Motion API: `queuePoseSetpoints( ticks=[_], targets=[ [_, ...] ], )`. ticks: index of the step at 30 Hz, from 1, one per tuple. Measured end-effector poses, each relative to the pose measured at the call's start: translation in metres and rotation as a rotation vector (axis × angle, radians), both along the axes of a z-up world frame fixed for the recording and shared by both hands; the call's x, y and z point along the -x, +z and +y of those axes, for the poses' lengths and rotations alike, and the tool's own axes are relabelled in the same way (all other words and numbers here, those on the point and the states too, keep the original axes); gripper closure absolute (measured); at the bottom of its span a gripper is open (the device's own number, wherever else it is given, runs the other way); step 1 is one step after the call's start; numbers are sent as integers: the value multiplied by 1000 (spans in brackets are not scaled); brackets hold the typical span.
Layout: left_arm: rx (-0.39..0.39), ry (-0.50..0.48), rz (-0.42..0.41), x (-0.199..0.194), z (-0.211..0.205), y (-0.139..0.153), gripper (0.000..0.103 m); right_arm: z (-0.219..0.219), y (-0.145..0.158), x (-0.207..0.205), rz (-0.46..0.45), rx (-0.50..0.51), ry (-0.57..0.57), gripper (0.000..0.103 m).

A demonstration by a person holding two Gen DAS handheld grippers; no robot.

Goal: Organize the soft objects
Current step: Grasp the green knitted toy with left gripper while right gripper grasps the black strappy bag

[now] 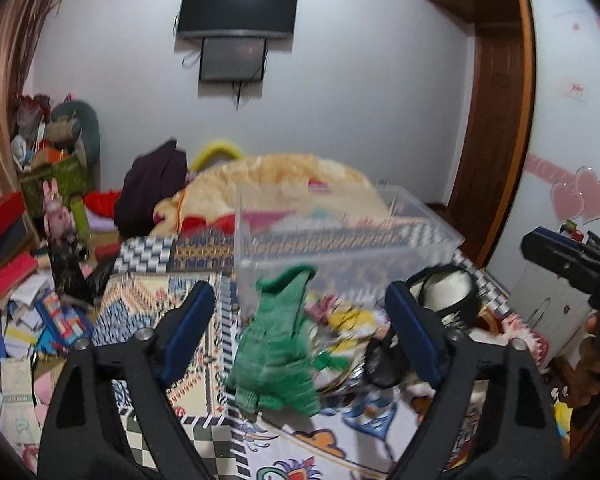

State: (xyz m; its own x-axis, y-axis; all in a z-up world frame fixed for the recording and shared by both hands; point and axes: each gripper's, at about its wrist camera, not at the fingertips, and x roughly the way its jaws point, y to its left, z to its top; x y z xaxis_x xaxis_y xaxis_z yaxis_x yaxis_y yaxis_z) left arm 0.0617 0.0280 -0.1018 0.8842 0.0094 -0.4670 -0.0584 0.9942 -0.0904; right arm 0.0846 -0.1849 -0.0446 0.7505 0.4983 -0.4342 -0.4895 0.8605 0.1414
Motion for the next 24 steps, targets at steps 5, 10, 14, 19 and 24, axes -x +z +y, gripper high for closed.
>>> queuePoseSetpoints(
  ticks=[5,10,14,19,24],
  targets=[
    [8,25,47,-8,15,-21,29,-1,-19,-7,73,17,26,39],
    [36,4,99,-15,25,-38,49,3,-32,-12,128,43,49,50],
    [43,-34,114,-18,24,-44,73,10,-34,-21,167,35,65,60],
    [0,-46,98,-15,14,-42,86,20,-32,-28,183,60,77,60],
    [19,-47,69,-8,18,-34,92,15,-29,-43,234,37,76,60]
  ],
)
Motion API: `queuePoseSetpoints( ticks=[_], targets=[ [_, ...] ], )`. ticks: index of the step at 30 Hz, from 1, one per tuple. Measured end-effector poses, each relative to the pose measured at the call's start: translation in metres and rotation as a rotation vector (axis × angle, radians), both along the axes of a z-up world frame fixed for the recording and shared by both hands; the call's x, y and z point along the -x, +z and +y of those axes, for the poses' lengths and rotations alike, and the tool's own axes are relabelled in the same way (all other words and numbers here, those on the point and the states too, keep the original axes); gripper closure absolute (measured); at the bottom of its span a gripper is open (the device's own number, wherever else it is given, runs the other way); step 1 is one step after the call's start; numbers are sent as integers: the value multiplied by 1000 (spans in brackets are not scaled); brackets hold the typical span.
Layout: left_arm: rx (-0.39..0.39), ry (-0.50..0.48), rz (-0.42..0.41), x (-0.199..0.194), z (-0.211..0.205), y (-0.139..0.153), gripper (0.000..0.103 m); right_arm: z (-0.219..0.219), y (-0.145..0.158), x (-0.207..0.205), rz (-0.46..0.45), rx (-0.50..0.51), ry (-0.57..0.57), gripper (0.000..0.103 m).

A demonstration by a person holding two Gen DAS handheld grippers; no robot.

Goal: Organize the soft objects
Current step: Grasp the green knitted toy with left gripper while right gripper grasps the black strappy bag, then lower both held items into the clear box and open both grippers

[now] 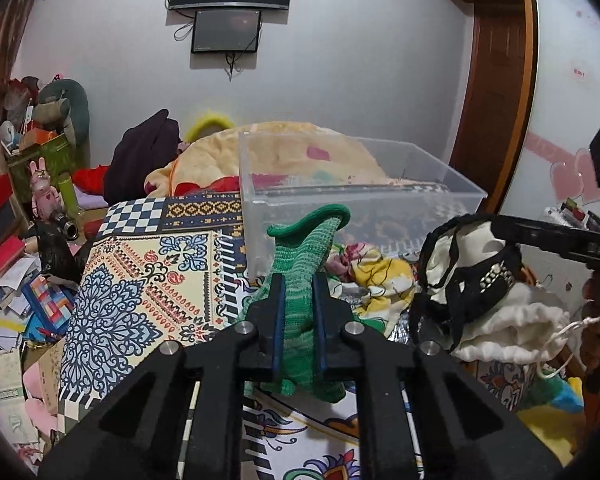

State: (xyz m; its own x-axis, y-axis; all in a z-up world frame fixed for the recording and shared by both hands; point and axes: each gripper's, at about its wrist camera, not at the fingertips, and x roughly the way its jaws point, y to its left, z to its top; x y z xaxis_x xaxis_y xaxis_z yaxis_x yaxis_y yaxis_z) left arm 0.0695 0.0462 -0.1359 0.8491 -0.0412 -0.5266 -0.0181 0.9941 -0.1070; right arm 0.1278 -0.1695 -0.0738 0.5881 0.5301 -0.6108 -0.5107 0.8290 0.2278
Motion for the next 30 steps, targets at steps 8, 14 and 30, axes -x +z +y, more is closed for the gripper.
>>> queuePoseSetpoints(
  ticks=[8,14,30],
  targets=[
    [13,15,-58,9,9,17,94,14,0,-10,16,54,29,85],
    [-6,26,-89,15,8,26,94,20,16,-4,-44,22,43,91],
    [-76,12,-175,-8,-1,72,94,38,74,-15,-222,-16,86,92]
  ],
)
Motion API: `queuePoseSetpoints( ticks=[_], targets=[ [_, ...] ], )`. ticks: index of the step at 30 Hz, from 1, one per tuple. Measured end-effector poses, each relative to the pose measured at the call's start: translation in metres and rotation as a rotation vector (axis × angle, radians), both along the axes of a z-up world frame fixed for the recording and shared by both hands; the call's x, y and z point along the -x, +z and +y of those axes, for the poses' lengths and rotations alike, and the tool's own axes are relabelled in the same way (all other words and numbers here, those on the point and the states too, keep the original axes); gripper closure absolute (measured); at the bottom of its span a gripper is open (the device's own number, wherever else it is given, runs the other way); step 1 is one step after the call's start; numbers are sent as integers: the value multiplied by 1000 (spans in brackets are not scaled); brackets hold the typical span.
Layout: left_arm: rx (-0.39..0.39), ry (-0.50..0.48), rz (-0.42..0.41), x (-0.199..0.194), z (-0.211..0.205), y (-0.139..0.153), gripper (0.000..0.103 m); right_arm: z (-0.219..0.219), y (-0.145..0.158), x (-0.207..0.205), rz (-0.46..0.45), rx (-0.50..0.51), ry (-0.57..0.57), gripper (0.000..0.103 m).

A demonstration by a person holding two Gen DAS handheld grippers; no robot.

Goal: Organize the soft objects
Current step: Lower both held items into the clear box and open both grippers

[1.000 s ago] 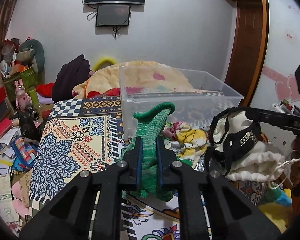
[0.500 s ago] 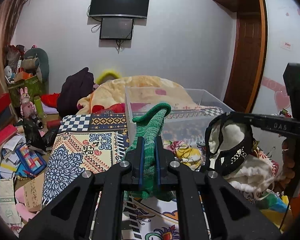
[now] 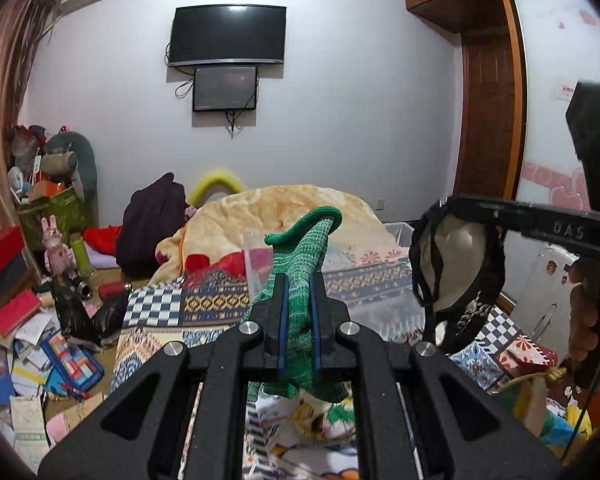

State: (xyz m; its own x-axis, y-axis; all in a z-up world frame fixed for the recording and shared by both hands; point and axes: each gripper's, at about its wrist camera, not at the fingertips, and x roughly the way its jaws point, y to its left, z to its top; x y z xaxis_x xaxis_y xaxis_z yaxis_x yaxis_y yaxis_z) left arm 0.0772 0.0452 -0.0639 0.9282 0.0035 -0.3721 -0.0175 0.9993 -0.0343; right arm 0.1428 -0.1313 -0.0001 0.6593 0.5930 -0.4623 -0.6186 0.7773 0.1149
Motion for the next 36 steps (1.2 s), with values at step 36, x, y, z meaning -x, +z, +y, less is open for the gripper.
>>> queuePoseSetpoints(
  ticks=[36],
  targets=[
    [-27,-86,314,-150,-14,-45,94,12,-54,-83,125,269,-70,91]
  ],
)
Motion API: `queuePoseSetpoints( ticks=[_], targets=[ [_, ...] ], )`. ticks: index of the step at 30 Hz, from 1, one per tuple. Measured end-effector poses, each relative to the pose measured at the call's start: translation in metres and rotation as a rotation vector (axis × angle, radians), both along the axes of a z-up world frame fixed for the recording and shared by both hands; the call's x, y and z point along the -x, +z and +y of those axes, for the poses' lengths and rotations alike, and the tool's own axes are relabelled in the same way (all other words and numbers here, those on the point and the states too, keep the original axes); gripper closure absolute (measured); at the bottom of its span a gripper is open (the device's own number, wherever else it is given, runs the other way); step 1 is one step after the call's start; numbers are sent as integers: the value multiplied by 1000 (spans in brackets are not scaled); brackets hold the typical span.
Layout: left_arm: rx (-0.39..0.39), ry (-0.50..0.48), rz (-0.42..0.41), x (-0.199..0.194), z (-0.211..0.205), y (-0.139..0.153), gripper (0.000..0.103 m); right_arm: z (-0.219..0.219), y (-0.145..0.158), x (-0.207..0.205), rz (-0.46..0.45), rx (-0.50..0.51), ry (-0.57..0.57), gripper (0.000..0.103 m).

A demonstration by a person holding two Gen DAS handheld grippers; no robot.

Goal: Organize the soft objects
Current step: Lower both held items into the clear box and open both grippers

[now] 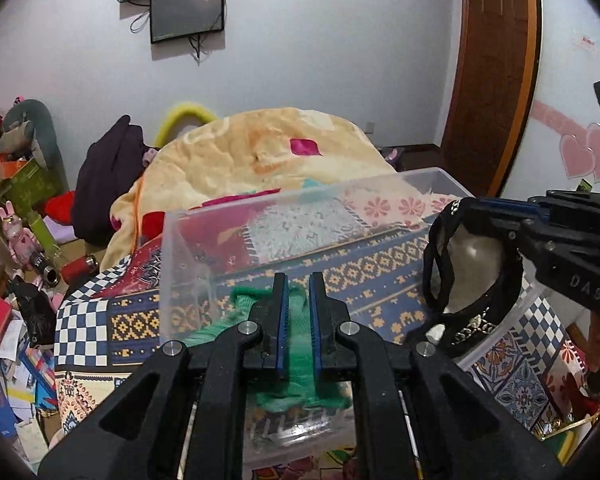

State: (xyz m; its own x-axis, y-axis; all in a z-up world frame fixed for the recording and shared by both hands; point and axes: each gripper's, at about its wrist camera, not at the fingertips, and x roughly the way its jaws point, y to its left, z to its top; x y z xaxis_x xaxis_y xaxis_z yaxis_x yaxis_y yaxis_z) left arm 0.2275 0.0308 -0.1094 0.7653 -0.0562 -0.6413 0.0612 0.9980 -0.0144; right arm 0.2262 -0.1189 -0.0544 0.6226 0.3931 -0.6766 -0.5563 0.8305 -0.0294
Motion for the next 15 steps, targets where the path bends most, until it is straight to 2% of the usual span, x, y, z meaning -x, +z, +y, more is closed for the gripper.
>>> queuePoseSetpoints(
  ticks=[3,5,7,9,12,14,15],
  targets=[
    [-10,-14,10,3,-4,-1,92,1,-4,-1,16,39,1,90],
    [-4,-17,10,7,-6,0,79,2,-8,-2,35,66,11,86],
    [10,-20,4,12,-6,3,67,0,-7,1,31,82,7,75],
    [21,-23,-10,18,-7,8,62,-3,-4,6,14,77,9,51],
    [23,-30,-29,29,-9,17,52,-9,6,17,-29,57,6,35],
    [21,-24,-55,41,-10,24,36,-14,12,21,-40,33,8,30],
    [20,-18,-70,48,-10,29,32,-19,18,26,-49,14,6,27]
  ],
)
